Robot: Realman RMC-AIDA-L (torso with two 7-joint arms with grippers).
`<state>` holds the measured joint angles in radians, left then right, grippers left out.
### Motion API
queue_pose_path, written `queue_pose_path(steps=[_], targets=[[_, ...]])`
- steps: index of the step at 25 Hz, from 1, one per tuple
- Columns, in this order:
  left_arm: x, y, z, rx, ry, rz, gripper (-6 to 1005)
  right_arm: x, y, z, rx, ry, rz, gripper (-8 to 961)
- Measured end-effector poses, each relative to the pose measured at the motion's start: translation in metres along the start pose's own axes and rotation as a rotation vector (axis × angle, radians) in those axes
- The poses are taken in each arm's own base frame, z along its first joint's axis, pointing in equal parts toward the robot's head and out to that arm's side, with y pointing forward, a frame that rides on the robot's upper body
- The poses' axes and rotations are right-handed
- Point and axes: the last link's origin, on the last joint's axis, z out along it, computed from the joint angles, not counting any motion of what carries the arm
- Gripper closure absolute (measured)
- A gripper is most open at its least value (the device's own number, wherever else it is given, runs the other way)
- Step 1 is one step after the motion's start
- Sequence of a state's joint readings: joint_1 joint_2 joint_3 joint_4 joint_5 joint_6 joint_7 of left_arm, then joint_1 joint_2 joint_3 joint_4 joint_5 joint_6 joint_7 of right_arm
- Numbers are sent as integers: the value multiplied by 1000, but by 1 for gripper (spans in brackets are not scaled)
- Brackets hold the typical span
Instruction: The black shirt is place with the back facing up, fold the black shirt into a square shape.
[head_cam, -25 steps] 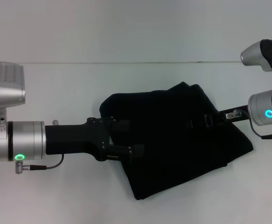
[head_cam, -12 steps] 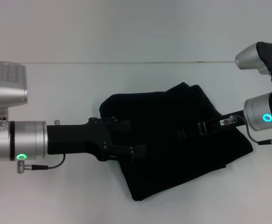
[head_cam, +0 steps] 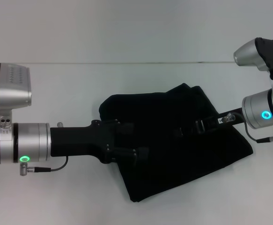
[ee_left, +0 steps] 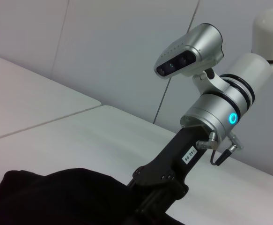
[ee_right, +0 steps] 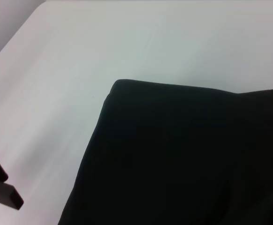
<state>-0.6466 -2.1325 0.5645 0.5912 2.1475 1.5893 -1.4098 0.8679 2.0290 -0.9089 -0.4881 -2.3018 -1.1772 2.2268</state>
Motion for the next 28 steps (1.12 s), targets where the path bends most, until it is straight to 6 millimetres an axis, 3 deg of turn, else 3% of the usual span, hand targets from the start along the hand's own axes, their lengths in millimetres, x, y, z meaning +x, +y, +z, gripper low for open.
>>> queue_pose_path(steps=[11,28], targets=[[0,1,1,-2,0,-2,49,5,-11,8,71,-21,36,437],[1,-3,0,13,-4,3,49,6,-3,20,60,-15,40,453]])
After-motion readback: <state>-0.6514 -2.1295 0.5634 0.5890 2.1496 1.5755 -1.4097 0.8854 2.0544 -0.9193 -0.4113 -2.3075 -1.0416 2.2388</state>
